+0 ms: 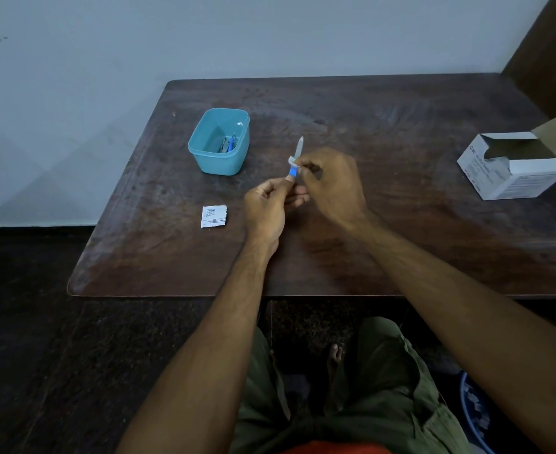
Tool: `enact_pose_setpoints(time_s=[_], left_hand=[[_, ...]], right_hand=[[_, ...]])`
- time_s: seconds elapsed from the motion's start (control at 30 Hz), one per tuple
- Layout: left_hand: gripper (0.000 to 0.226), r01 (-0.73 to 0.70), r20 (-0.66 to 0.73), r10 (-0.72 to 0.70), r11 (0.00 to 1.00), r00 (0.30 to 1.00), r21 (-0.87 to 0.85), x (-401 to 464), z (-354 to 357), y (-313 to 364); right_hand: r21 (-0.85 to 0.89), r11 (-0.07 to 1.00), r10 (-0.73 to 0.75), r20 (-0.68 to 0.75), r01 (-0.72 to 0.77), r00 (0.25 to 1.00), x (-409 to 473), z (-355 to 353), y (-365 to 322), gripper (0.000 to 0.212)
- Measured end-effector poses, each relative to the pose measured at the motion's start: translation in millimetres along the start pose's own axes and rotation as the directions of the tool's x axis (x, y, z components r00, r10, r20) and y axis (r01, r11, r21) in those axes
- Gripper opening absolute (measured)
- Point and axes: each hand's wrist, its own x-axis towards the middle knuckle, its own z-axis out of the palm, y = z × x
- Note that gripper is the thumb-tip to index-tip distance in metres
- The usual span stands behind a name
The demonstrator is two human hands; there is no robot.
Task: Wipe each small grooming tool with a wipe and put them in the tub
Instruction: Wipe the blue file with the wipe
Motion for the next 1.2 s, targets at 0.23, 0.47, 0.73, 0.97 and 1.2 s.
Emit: enact_pose_setpoints(time_s=[0.23, 0.47, 0.73, 0.97, 1.2], left_hand=[[0.016, -0.023, -0.006, 0.023, 0.999, 1.0, 0.048, -2.2, 3.1, 1.0], [0.014, -0.022, -0.022, 0.025, 0.994, 0.999, 0.105, -2.1, 4.7, 1.3], [0.016, -0.024, -0.014, 0.025, 0.993, 1.0, 0.114, -2.9, 6.2, 0.4], [0.017, -0.033, -0.025, 0.037, 0.991, 0.999, 0.133, -0.2, 2.8, -3.2], [0.015, -0.018, -0.007, 0.019, 0.99, 1.0, 0.143, -0.3, 3.8, -2.4]], right_hand=[[0.067, 0.998, 0.022, 0.005, -0.023, 1.0, -6.8, -1.4, 1.6, 0.016], [0.055, 0.998, 0.014, -0.015, -0.013, 1.0, -12.3, 0.8, 2.6, 0.013], [-0.136, 0.976, -0.165, 0.038, 0.169, 0.986, -5.6, -6.2, 6.2, 0.023], [-0.116, 0.97, -0.206, 0.072, 0.213, 0.976, -14.2, 0.3, 8.0, 0.026], [-0.031, 0.996, -0.081, 0.033, 0.082, 0.996, -16.9, 0.9, 6.3, 0.024]])
